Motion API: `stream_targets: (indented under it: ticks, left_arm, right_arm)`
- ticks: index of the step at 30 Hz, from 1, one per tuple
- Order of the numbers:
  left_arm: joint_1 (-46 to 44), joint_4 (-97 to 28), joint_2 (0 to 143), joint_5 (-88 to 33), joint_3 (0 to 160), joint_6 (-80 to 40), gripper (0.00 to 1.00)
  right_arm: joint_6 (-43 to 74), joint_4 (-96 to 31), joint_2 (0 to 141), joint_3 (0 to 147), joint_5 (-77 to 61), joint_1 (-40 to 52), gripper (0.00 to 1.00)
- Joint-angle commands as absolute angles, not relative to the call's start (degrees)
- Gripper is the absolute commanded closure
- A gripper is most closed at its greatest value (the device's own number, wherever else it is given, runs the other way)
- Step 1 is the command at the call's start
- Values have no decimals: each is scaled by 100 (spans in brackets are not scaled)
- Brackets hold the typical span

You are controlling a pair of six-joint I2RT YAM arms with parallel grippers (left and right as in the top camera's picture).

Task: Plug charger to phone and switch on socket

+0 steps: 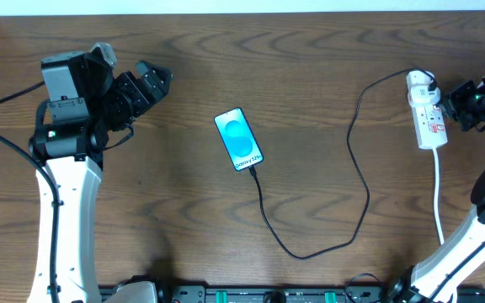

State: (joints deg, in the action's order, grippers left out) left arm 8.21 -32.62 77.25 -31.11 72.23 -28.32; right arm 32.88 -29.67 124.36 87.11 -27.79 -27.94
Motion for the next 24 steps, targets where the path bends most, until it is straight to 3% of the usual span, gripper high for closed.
stream_targets:
  ticks: [1,24]
  left_arm:
    - [834,-3258,7717,-3055,7234,-2818,2]
    - [834,-3258,7717,-3057,7234,-2818,2]
  right_arm:
    - [3402,-3280,12645,8534,-3815,-2202,99]
    - [2462,-3413,12639,8536,-3804,-2217,99]
